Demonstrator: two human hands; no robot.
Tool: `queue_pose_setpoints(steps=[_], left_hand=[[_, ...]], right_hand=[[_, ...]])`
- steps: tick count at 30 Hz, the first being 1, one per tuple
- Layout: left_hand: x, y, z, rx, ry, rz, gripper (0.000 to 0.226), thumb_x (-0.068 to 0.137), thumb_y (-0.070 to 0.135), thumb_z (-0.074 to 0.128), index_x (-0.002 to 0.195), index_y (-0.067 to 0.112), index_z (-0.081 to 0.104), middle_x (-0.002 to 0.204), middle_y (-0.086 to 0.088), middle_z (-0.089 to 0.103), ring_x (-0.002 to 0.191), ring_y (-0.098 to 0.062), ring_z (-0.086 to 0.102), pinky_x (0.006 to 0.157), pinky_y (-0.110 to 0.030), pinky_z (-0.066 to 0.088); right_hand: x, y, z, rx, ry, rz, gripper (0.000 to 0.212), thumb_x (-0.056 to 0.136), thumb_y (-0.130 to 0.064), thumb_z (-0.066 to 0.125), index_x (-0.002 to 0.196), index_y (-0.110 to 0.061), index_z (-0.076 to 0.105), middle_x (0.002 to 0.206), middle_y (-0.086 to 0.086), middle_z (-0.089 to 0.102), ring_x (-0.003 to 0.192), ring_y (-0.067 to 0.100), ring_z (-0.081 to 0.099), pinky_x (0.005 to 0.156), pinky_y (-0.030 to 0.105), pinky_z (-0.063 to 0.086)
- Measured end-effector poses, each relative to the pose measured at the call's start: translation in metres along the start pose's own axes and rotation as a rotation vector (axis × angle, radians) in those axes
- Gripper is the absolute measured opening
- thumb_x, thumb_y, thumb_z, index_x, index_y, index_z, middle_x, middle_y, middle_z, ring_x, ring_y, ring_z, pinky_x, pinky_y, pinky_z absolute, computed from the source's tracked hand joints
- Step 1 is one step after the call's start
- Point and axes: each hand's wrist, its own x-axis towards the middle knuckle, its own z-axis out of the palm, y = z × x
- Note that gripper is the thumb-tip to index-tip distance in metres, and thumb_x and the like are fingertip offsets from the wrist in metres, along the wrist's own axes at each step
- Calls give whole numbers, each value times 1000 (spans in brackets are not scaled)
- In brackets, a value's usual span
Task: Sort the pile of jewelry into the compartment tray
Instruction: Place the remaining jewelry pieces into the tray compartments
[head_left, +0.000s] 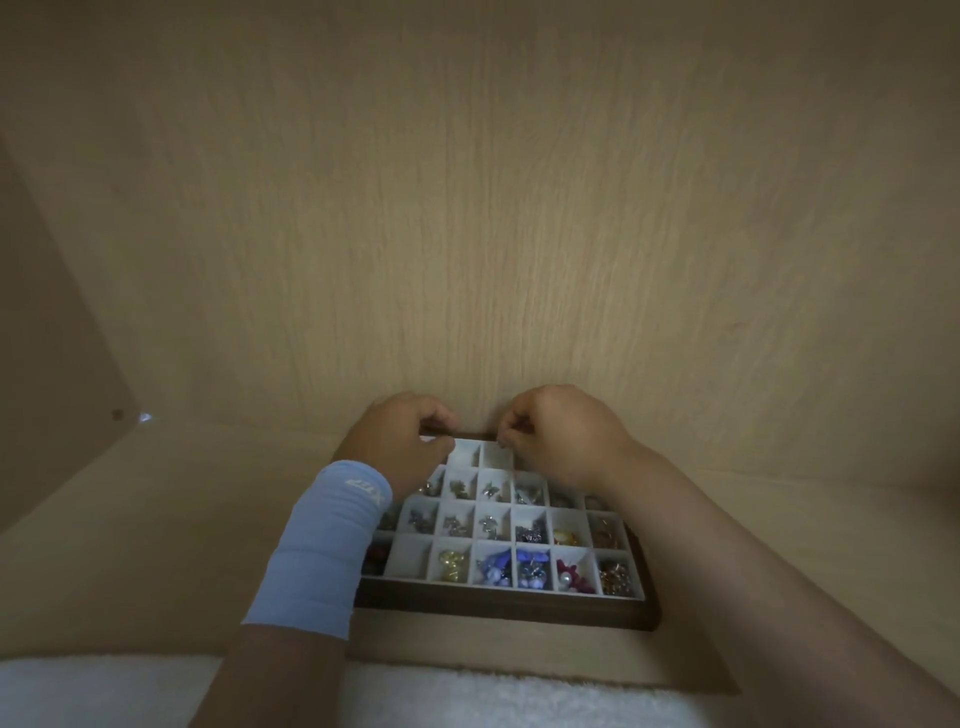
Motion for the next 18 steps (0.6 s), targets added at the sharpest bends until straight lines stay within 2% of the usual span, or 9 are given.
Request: queue_pose_setpoints(steps=[4,8,11,15,18], left_hand=[[1,-5,5,43,-52,-26,16,87,23,66,101,30,69,108,10,63,101,-11,57,91,-27,45],[1,-3,11,60,-51,9,16,88,24,65,103,29,71,107,11,65,101,-9,56,92,-26,45],[0,6,13,43,-55,32,13,89,23,64,95,32,71,101,12,65,93,-7,58,86,-25,48],[-3,17,15,27,-119,4,21,86,19,59,78,37,66,87,17,64,80,-6,61,78,-27,53],[-7,25,14,18,-164,24,20,86,21,60,78,36,70,85,17,65,79,-3,61,77,-24,51]], right_hand=[[14,-8,15,-203,-61,-59,20,94,-34,57,95,-27,75,91,-5,71,84,17,63,72,34,54],[16,-4,18,-240,-57,-73,19,94,-35,58,96,-27,75,89,-7,72,82,14,64,74,37,56],[15,-1,16,-284,-57,-84,18,94,-35,59,98,-27,75,89,-7,71,83,15,63,76,38,56],[17,-2,16,-310,-74,-96,19,92,-36,59,99,-25,74,86,-4,71,79,17,64,74,39,57],[13,1,6,-245,-63,-73,19,92,-35,59,103,-30,75,92,-7,73,84,16,64,76,37,56]])
